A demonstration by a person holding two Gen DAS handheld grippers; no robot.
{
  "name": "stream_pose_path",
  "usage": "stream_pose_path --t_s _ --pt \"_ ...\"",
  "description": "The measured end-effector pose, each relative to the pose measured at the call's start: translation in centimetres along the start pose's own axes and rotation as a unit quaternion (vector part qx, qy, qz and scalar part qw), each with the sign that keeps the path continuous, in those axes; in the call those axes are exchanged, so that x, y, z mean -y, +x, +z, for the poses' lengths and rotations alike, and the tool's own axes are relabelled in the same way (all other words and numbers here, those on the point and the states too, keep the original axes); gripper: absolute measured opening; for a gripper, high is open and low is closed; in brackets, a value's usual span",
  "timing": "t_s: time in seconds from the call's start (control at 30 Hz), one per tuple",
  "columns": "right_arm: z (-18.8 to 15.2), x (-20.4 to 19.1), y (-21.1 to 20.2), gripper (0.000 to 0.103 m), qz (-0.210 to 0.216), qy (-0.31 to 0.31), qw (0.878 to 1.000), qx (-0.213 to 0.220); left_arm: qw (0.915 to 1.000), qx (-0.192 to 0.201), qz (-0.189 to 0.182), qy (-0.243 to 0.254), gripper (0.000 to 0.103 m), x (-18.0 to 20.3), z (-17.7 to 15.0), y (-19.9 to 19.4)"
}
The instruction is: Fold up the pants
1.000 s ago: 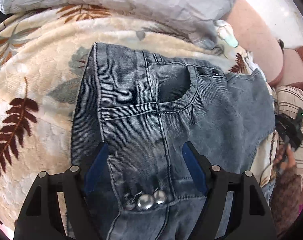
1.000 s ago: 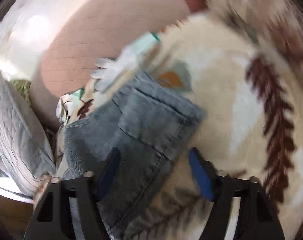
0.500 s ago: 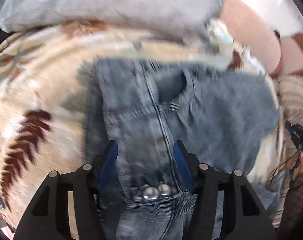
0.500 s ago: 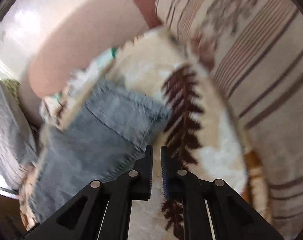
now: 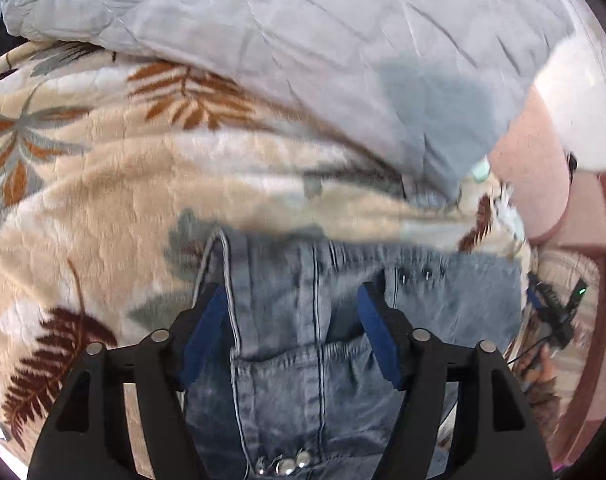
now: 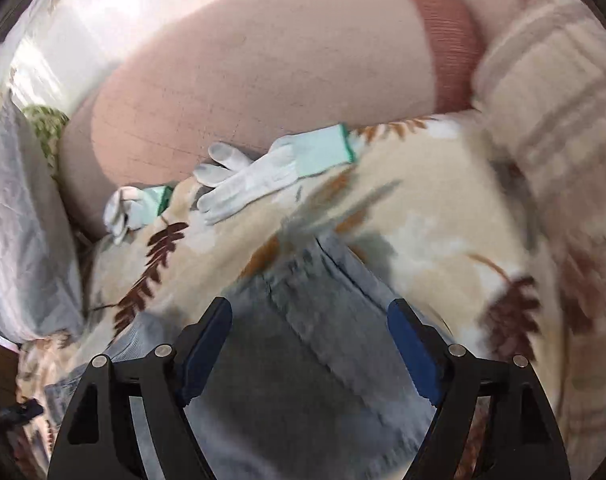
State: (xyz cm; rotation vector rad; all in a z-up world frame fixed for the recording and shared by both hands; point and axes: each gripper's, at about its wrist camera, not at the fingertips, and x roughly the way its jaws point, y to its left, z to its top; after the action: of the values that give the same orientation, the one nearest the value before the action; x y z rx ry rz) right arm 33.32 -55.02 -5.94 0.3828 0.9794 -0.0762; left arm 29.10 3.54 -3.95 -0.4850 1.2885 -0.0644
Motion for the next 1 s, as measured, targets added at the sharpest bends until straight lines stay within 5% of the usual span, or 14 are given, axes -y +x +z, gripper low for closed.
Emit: stream_pose_path --t_s 0.23,0.33,0.37,0.4,0.43,0.47,0.57,0.7,1.0 --pt "0.1 -2.0 4.8 0.082 -0.062 -0.07 0.995 -0.034 0.9973 -0.061 -0.01 -0.039 0.079 -1.7 1.4 4.3" --pt "-0.3 -2.8 4.5 0.054 -0.081 -0.096 0.992 -0.026 0.9986 -0.037 -0.03 -0.021 0.081 -0.4 1.0 4.1" --pt "-0.3 -3.0 4.3 0.031 -0.073 -0.099 0.992 -0.026 0.9985 -0.033 -0.041 -0.014 0.059 0.0 0.8 3.9" --pt "-0.5 -3.3 4.1 0.019 -0.079 -0.102 0.991 -0.026 0.9989 -0.024 -0.041 -0.001 0.044 0.8 0.7 3.7" --pt "-0.7 -3.7 3.8 0.017 -0.089 -0.11 0.99 -0.023 0.9994 -0.016 -0.021 0.023 0.02 1.7 0.4 3.6" --pt "-0.9 -4.0 3.3 0.013 -0.094 -0.114 0.989 -0.018 0.9989 -0.009 0.004 0.046 0.007 2.6 0.1 3.6" --pt "-1.2 -4.1 1.1 0.012 -0.096 -0.099 0.99 0.011 0.9862 0.048 0.09 0.13 0.002 5.0 -1.8 2.1" --pt "-1.7 -2.2 -4.7 0.012 -0.087 -0.059 0.993 0.048 0.9693 0.133 0.123 0.166 0.002 5.7 -3.8 -2.2" --pt "-7.1 0.6 -18.9 0.012 -0.056 -0.018 0.993 0.107 0.957 0.223 0.093 0.161 0.002 5.0 -10.3 -10.9"
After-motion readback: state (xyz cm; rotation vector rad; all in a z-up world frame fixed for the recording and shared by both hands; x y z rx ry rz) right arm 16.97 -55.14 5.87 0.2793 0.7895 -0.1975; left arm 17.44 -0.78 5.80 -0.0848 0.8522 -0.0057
